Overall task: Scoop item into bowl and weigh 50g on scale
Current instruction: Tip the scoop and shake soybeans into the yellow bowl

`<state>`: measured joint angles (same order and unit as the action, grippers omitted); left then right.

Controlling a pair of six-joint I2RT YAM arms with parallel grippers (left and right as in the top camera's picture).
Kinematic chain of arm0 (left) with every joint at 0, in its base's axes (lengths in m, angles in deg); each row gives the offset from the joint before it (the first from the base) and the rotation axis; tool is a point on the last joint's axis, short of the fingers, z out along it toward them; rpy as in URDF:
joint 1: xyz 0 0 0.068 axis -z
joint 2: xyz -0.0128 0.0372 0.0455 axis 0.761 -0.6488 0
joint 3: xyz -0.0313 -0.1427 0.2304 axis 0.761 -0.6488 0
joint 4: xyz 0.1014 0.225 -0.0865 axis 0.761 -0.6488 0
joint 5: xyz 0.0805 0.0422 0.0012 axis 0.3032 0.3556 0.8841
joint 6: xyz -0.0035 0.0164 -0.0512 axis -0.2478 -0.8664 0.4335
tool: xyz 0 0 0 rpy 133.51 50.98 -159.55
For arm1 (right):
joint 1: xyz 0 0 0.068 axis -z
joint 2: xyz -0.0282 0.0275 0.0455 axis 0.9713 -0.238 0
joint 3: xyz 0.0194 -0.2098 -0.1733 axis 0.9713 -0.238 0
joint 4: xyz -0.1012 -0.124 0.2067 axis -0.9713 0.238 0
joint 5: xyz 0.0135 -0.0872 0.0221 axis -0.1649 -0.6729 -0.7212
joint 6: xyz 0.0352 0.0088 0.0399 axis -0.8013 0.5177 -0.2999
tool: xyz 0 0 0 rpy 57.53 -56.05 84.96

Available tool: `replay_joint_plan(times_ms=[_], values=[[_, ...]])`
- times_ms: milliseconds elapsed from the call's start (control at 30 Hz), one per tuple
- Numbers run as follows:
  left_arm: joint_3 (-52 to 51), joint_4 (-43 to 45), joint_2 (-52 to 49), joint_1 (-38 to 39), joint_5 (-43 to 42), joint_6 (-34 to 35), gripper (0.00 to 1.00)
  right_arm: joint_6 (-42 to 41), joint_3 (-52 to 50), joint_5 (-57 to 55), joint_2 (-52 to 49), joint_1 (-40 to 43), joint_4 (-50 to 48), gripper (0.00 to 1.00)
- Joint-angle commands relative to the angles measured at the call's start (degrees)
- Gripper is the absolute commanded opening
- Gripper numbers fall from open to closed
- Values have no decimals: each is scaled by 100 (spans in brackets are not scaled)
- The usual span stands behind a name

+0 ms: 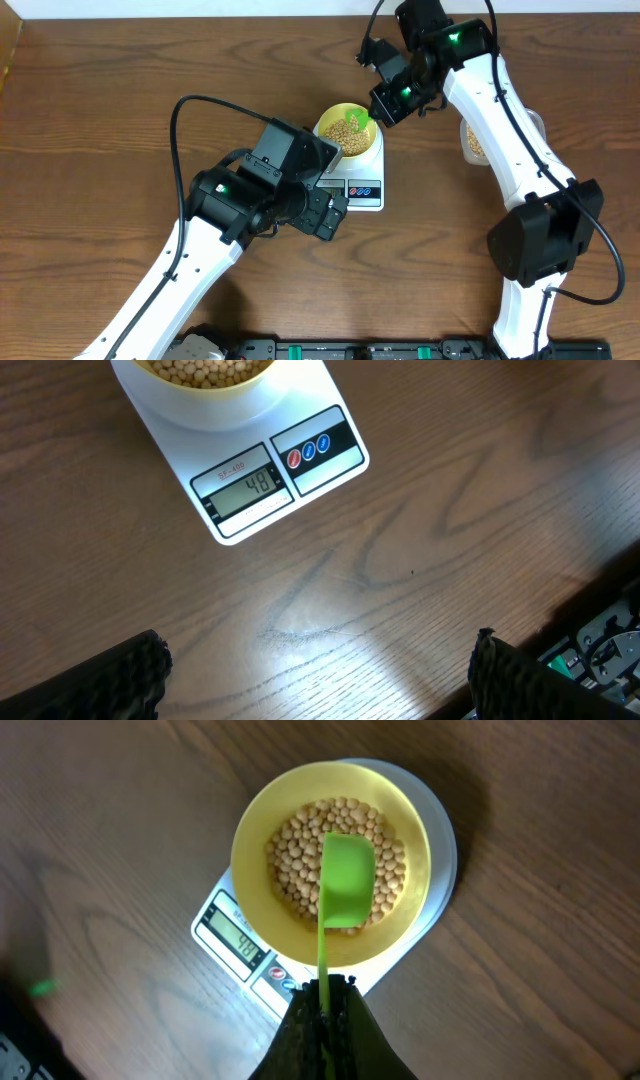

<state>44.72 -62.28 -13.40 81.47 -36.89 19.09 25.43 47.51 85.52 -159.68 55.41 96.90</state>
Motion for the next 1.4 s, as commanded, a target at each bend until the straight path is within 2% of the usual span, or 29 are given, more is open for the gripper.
replay_joint_plan(times_ms=[0, 1367], values=[[-11, 4, 9, -24, -48, 7, 98, 74, 120, 17, 9, -35, 48, 1], [-11, 4, 9, -24, -48, 7, 98, 179, 125, -372, 243, -400, 133, 1]])
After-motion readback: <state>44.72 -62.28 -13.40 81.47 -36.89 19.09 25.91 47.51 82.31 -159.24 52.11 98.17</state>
